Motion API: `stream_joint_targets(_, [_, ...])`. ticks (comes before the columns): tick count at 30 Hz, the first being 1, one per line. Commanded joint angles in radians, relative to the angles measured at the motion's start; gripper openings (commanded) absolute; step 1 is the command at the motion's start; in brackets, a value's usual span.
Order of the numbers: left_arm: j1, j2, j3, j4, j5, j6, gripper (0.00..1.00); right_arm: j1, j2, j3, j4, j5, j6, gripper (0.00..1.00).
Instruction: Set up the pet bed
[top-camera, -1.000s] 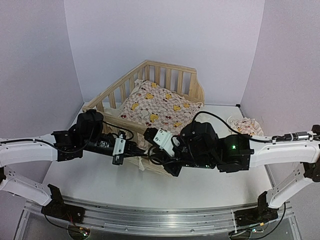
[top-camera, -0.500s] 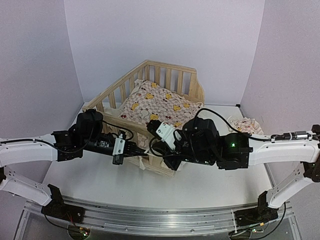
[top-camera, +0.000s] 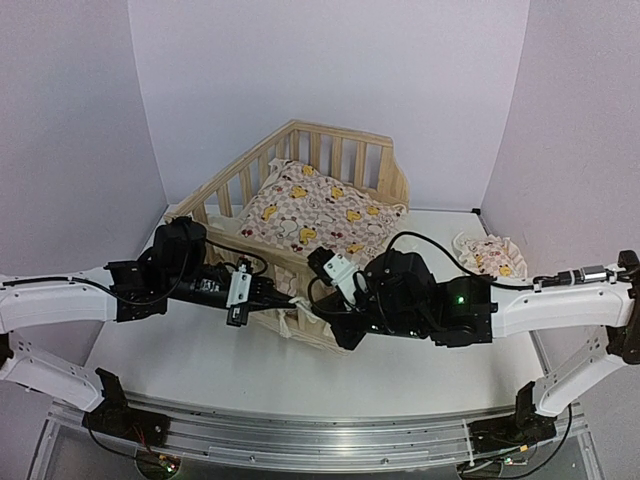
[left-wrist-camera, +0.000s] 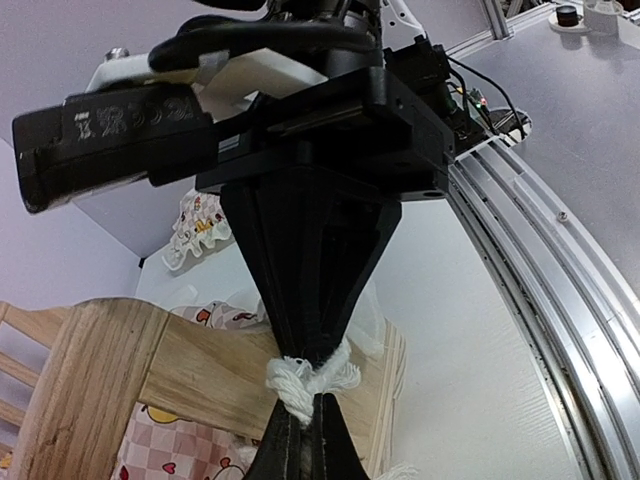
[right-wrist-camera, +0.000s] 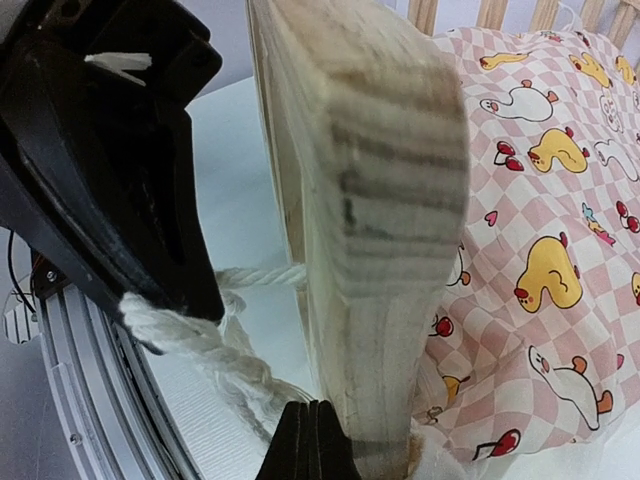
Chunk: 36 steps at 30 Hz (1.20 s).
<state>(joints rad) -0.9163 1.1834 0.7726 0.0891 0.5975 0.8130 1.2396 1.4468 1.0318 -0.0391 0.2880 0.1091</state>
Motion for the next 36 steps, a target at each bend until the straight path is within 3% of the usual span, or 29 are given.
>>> stream_joint_targets(1, [0.011,0.024,0.069,0.046,-0.072,-0.139,0.0,-0.002,-0.099,-0.002,-0.023,0.028,0.041,0.0])
stream_joint_targets(7, [0.011,0.038,0.092,0.004,-0.106,-0.3,0.0,0.082,-0.159,0.004,-0.071,0.131,0.022,0.08])
stream_joint_targets(12, [0.011,0.047,0.1,0.01,-0.084,-0.387,0.0,0.2,-0.136,-0.08,0.045,0.267,0.011,0.13])
stream_joint_targets(16, [0.011,0.056,0.105,0.022,-0.075,-0.4,0.0,0.214,-0.075,-0.173,0.313,0.357,-0.026,0.14])
stream_joint_targets(24, [0.011,0.055,0.098,0.03,-0.076,-0.397,0.0,0.221,0.079,-0.165,0.507,0.585,-0.09,0.19])
stream_joint_targets(36, [0.011,0.047,0.084,0.06,-0.039,-0.403,0.0,0.22,0.193,-0.112,0.552,0.79,-0.082,0.23])
